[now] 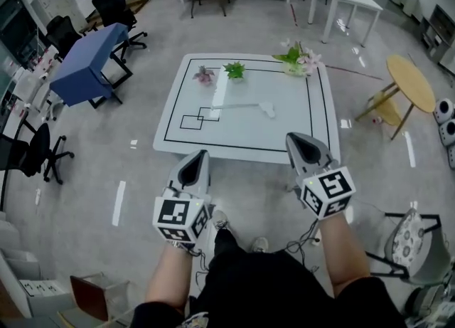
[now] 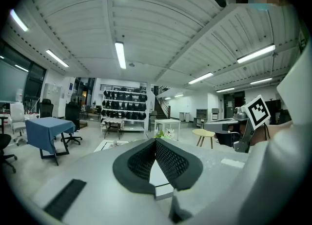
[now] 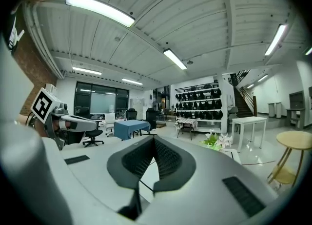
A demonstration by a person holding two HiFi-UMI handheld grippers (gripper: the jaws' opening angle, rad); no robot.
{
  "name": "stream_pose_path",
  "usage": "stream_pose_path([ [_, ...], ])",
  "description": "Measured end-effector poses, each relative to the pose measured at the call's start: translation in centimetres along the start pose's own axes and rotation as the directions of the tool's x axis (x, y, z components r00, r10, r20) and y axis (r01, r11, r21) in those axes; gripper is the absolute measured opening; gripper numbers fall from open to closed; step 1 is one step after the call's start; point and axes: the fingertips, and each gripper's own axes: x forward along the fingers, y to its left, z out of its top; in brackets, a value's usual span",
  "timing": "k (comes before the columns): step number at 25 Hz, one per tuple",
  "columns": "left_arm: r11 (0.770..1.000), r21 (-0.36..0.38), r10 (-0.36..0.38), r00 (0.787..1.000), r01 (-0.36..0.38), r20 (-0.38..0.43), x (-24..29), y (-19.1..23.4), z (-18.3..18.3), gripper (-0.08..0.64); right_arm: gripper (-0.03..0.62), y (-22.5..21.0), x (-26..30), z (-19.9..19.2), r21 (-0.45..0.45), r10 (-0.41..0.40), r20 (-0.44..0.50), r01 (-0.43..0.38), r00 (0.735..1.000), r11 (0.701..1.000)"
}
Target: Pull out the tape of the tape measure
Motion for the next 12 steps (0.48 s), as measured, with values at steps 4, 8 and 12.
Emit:
stream_pose_path([
  [4,1.000,-0.011,0.013,1.000,-0.013,0.012,-1.1,-0.8,0.4,0.003,-0.003,0.3,-1.0,0.0,0.006,0.011,0.008,-0.011,1.000,1.000],
  [8,1.000,-0.023,0.015,1.000,-0.015,0.024,-1.4,-1.0,0.7,0.003,-0.003,0.3,-1.4,0.1,0.005,0.015,0.018,-0.015,1.000,1.000],
  [12,1.000,-0.015,0.007,1.000,-0.007,0.024,-1.5,-1.3,0.8,0.003,-0.003,0.2,-1.6,0.1,0.009,0.013,0.024,-0.014,1.000,1.000],
])
